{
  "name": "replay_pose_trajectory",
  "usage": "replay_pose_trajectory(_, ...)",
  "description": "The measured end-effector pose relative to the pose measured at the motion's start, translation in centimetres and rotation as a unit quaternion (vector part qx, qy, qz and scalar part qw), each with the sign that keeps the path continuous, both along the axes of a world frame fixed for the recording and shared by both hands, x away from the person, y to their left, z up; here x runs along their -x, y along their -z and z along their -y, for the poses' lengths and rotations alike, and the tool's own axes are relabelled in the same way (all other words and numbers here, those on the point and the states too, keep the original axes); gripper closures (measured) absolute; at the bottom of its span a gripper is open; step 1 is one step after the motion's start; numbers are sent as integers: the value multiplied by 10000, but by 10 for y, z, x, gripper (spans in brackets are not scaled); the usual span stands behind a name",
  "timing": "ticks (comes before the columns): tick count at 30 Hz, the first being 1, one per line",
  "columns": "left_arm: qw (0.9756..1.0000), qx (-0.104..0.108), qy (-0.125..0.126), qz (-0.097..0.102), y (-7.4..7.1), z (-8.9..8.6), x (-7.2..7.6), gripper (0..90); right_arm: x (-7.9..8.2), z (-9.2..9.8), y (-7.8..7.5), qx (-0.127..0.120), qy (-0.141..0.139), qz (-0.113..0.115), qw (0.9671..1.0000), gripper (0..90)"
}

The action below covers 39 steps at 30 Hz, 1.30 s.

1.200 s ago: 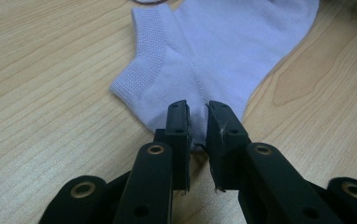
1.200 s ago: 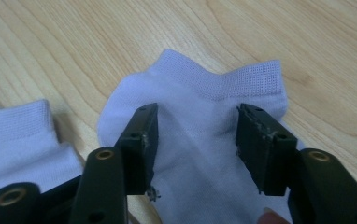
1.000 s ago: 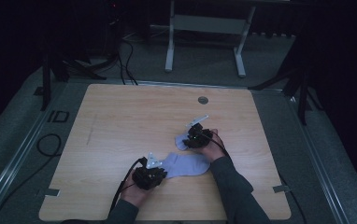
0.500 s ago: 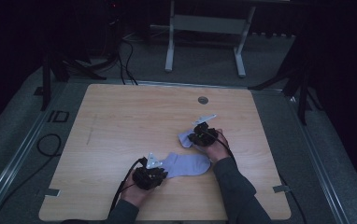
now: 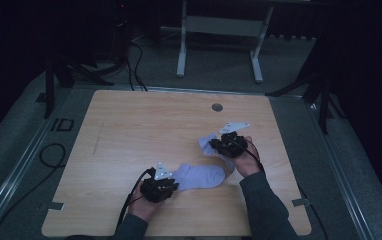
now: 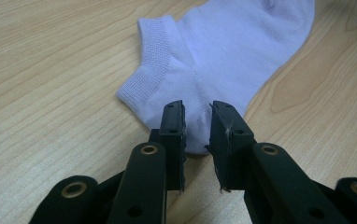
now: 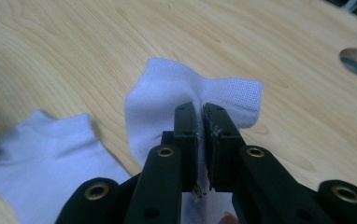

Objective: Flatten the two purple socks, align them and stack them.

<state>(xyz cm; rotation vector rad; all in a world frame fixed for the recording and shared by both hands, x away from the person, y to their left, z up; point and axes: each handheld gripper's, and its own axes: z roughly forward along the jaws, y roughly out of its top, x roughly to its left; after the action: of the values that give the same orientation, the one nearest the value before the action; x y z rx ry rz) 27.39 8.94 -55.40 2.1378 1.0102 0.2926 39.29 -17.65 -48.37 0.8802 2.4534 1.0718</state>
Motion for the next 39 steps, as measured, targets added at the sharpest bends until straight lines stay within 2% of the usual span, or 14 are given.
replay_pose_trajectory(5,10000,9,-15,-4,0,0,0,745,13,8,-15,-102,-88,253,9996,837)
replay_pose_trajectory(14,10000,19,-48,-3,1,-1,-1,746,36,6,-34,-320,-410,453,9976,833)
replay_pose_trajectory(20,10000,3,-71,-17,1,-2,-2,745,46,0,-35,-211,-630,500,9965,832)
replay_pose_trajectory(27,9999,-52,-103,-62,3,-1,-3,745,49,-8,-28,-51,-770,403,9962,832)
replay_pose_trajectory(33,9999,-89,-86,-81,3,-1,-3,745,53,-30,-7,79,-965,160,9952,828)
replay_pose_trajectory(39,9999,-102,-69,-89,3,-1,-3,746,53,-46,8,68,-1119,-43,9937,828)
